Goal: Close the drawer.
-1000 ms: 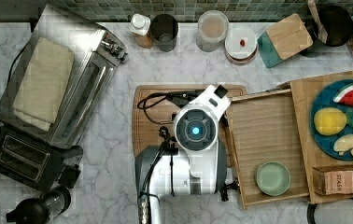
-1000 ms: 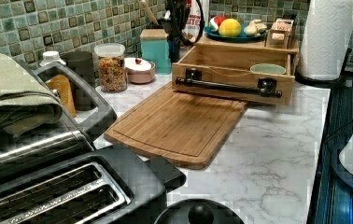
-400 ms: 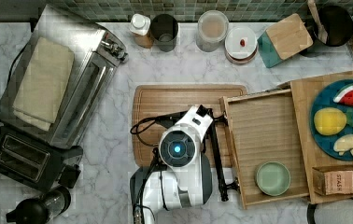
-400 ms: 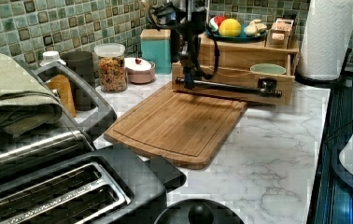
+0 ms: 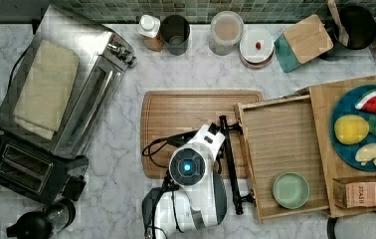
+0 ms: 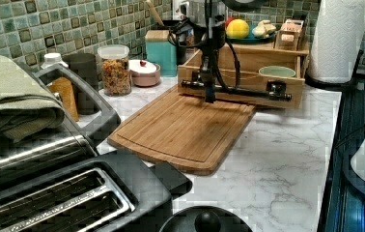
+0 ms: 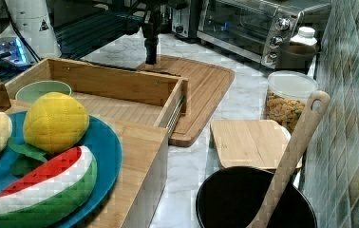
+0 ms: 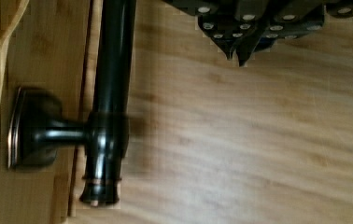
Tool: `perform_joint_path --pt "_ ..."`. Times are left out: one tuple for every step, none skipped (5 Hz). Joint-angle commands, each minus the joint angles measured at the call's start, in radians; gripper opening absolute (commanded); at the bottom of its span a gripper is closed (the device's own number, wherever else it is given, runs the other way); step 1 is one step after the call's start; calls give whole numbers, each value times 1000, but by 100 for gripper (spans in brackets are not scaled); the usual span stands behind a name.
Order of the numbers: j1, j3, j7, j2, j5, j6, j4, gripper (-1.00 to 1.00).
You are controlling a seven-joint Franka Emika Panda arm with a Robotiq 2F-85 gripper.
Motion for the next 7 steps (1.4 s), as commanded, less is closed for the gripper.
perform_joint_path --pt "-40 -40 -82 -25 -45 -5 -17 -100" --pt "-45 -58 -109 -30 -32 -27 -8 -100" --pt "-70 -69 -161 -14 -6 -37 10 -100" --pt "-108 -89 -235 2 -4 -18 21 -100" --pt "-129 -128 -273 -2 -34 -18 33 -100" --pt "-177 -171 -350 -3 -22 5 46 -100" --pt "-223 -212 -400 45 -8 -48 133 -100"
